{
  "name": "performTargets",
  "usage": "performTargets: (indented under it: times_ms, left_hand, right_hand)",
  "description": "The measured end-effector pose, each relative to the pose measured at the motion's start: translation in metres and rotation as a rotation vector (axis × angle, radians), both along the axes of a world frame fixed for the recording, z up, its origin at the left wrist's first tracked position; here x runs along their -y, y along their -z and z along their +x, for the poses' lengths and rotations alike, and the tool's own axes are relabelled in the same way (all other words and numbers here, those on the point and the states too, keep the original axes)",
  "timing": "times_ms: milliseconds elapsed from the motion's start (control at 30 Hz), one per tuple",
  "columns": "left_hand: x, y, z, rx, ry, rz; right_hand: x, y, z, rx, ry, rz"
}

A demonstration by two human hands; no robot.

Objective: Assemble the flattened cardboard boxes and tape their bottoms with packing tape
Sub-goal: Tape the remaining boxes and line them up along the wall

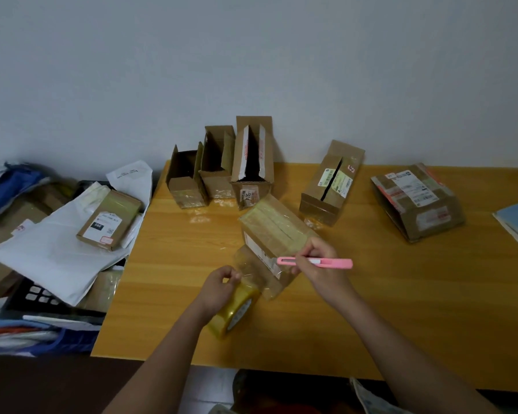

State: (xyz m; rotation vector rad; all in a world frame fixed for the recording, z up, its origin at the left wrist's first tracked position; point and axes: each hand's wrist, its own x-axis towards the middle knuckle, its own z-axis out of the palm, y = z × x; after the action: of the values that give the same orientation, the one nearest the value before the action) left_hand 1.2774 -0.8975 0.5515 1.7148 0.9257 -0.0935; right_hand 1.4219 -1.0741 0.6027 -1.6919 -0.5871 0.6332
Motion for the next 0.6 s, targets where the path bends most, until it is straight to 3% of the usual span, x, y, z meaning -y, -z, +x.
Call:
performTargets:
  times_ms: [167,300,467,600]
  left_hand:
    - [-0.004,-0.007,-0.003,-0.034,-0.05,0.061]
    - [0.003,-0.006,-0.005,-0.043,-0.083,0.089]
    - [0.02,-0.005,-0.005,-0.036,-0.093,0.11]
    - [0.029,-0.003,-0.012,0.005,-0.038,0.076]
  right_hand:
    - [0.015,0.0,0.008,0.203,0.233,0.112]
    - [0.043,0.032,0.025,0.538,0.369,-0.099]
    - [0.085,0.098,0.028,0.355,0.211,-0.583]
    - [0.1,0.131,0.023,0.213,0.093,-0.719]
